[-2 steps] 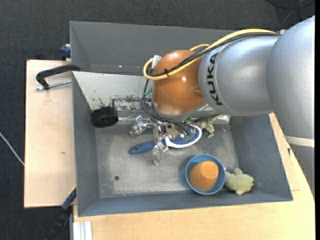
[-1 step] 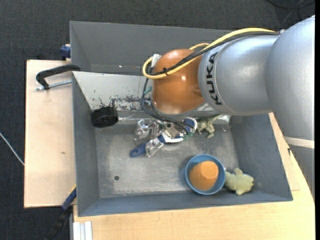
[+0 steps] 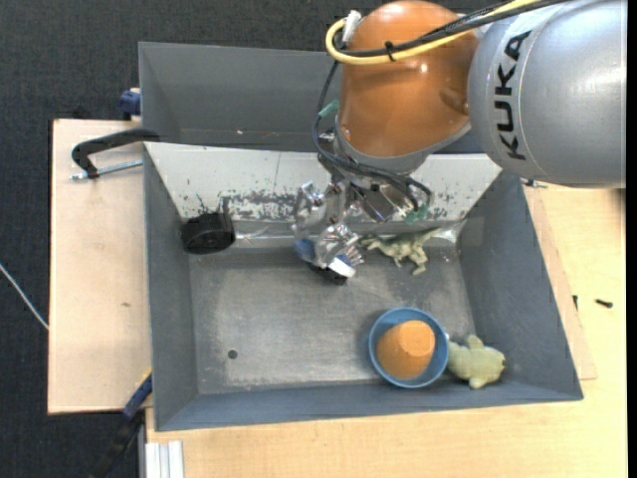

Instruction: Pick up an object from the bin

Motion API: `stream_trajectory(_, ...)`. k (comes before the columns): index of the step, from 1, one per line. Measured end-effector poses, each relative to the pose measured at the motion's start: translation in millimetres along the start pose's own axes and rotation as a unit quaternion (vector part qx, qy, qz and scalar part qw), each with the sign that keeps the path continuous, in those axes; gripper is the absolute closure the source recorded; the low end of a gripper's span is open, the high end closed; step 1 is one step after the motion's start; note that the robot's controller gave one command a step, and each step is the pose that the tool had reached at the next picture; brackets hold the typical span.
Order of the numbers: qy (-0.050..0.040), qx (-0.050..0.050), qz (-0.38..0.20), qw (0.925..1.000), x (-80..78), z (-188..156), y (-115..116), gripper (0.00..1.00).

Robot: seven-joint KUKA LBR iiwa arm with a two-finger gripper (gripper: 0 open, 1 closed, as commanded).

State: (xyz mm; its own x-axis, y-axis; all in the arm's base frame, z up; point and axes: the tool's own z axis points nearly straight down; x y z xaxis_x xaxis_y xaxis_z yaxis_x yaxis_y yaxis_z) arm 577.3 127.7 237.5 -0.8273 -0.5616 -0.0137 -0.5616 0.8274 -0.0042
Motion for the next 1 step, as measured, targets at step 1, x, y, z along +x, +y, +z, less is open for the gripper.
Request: stream_trajectory(1, 0.0064, -0.002, 0.004, 1.0000, 26.7, -4.1, 0.6, 1.00)
